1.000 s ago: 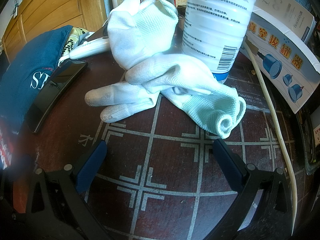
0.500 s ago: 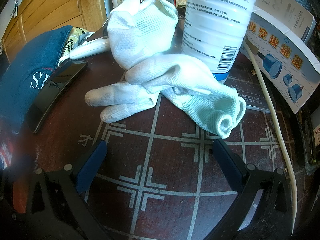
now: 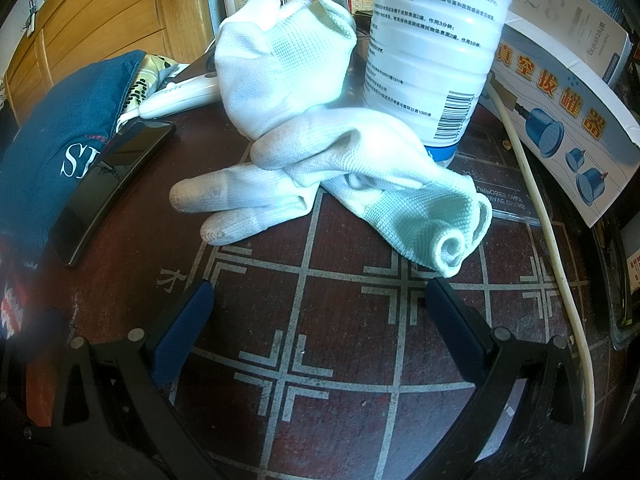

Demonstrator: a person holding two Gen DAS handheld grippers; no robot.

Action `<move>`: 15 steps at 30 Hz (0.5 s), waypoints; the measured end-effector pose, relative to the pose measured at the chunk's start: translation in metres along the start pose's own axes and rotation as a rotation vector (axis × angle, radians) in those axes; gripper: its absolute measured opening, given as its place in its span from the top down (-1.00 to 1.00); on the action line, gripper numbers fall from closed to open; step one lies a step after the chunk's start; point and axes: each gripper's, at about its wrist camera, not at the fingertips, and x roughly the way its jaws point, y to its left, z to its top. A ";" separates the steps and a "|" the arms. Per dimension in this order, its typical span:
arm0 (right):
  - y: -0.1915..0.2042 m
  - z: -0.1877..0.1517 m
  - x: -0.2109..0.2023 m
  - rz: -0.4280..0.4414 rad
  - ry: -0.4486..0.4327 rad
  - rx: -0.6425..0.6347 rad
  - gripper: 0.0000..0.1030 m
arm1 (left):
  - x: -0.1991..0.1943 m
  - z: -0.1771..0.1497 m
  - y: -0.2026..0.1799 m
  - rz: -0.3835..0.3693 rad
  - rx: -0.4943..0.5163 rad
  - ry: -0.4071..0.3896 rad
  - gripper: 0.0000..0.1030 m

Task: Fold large clothes

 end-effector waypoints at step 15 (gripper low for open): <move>0.001 -0.001 0.000 -0.001 -0.001 -0.001 -1.00 | 0.000 0.000 0.000 0.000 -0.001 0.000 -1.00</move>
